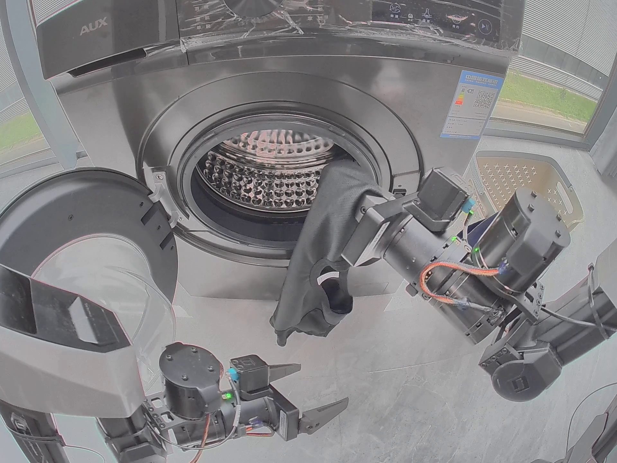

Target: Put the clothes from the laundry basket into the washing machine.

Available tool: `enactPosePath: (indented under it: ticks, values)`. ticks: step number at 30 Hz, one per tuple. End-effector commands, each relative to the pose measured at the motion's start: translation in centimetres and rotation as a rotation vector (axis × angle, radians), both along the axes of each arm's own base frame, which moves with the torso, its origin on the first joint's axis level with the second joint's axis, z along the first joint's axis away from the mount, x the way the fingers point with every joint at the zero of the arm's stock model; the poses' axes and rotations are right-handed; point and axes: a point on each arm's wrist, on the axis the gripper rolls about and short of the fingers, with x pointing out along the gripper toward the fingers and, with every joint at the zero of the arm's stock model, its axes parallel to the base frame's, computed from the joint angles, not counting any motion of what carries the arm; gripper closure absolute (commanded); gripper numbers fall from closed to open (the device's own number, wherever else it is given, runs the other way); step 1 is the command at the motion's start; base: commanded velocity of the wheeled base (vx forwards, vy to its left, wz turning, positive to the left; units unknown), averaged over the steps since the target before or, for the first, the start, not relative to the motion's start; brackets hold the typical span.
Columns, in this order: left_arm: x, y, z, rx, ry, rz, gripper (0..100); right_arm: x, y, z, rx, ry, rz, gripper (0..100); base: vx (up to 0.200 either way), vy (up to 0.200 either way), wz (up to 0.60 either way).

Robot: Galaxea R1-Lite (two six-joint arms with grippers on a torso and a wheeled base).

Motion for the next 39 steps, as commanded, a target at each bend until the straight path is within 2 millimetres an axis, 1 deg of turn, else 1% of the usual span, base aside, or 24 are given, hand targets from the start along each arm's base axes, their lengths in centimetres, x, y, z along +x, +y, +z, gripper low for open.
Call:
enactPosePath:
  ticks: [1, 4, 9, 13, 14, 19, 24, 25, 33, 39]
  values:
    - [1.7, -1.0, -1.3, 0.009, -0.001, 0.043, 0, 0.1, 0.6, -0.6, -0.003, 0.007, 0.011, 100, 0.000, 0.000, 0.00]
    - [2.4, -1.2, -1.2, -0.004, -0.019, 0.067, 0, -0.1, 0.7, -0.5, 0.000, 0.005, 0.017, 100, 0.000, 0.000, 0.00]
    - [3.9, -2.0, -1.9, -0.015, -0.029, 0.086, 0, -0.3, 0.8, -0.4, 0.001, 0.005, 0.022, 100, 0.000, 0.000, 0.00]
    - [4.5, -2.4, -2.2, -0.020, -0.037, 0.087, 0, -0.4, 0.8, -0.4, 0.001, 0.005, 0.022, 100, 0.000, 0.000, 0.00]
    - [5.0, -2.8, -2.1, -0.036, -0.052, 0.090, 0, -0.4, 0.8, -0.4, 0.001, 0.005, 0.022, 100, 0.000, 0.000, 0.00]
    - [5.9, -3.6, -1.9, -0.062, -0.077, 0.089, 0, -0.4, 0.7, -0.4, 0.001, 0.005, 0.022, 100, 0.000, 0.000, 0.00]
    - [6.4, -4.1, -2.3, -0.066, -0.081, 0.090, 0, -0.4, 0.7, -0.4, 0.003, 0.004, 0.022, 100, 0.000, 0.000, 0.00]
    - [6.9, -4.3, -2.7, -0.066, -0.084, 0.096, 0, -0.4, 0.7, -0.4, 0.004, 0.003, 0.022, 100, 0.000, 0.000, 0.00]
    - [9.1, -3.9, -4.0, -0.044, -0.117, 0.163, 0, -0.6, 0.8, -0.4, 0.004, 0.003, 0.028, 100, 0.000, 0.000, 0.00]
    - [10.0, -4.4, -4.1, -0.056, -0.141, 0.187, 0, -0.7, 1.0, -0.3, 0.005, 0.002, 0.034, 100, 0.000, 0.000, 0.00]
